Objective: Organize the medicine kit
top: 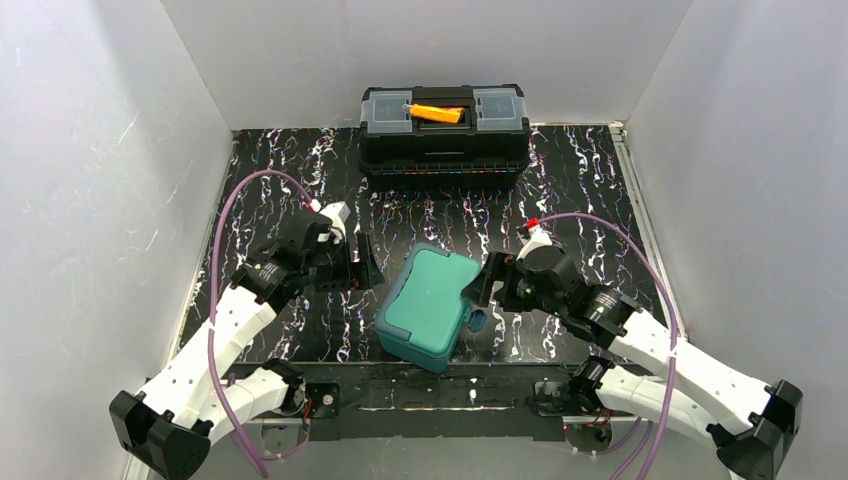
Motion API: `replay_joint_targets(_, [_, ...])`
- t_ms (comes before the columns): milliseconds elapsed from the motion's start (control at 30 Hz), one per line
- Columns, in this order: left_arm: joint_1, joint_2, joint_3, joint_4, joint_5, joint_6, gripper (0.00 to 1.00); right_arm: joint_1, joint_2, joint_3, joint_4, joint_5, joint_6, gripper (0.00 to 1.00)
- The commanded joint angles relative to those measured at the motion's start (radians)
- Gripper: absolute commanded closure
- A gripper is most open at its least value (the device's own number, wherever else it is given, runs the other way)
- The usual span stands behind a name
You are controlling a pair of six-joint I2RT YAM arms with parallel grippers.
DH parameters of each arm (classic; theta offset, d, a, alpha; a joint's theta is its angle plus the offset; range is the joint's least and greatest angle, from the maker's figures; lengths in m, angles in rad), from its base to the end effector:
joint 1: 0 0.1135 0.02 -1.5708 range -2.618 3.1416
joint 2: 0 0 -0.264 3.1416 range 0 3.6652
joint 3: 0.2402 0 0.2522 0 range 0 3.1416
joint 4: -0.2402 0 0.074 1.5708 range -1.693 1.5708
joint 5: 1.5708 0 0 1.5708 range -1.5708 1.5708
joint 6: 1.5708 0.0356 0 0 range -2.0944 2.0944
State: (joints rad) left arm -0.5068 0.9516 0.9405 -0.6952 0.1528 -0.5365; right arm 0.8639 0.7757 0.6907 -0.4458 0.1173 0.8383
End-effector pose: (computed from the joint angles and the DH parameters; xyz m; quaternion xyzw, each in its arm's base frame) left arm 0.1683 -0.0996 0.3149 0.0185 0.9058 -0.2682 0.3276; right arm 0.1168 0.1304 0.2820 0.0180 0.8666 0.3395 0.3652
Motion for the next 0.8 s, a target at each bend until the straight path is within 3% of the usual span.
replay_joint_targets(0, [0.004,-0.025,-0.014,-0.029,0.08,-0.008,0.18,-0.003,0.043,-0.003,0.114,-0.1,0.073,0.08])
replay_joint_targets(767, [0.003,-0.052,-0.047,-0.001,0.17,-0.009,0.17,-0.003,0.078,-0.006,0.287,-0.145,0.118,0.09])
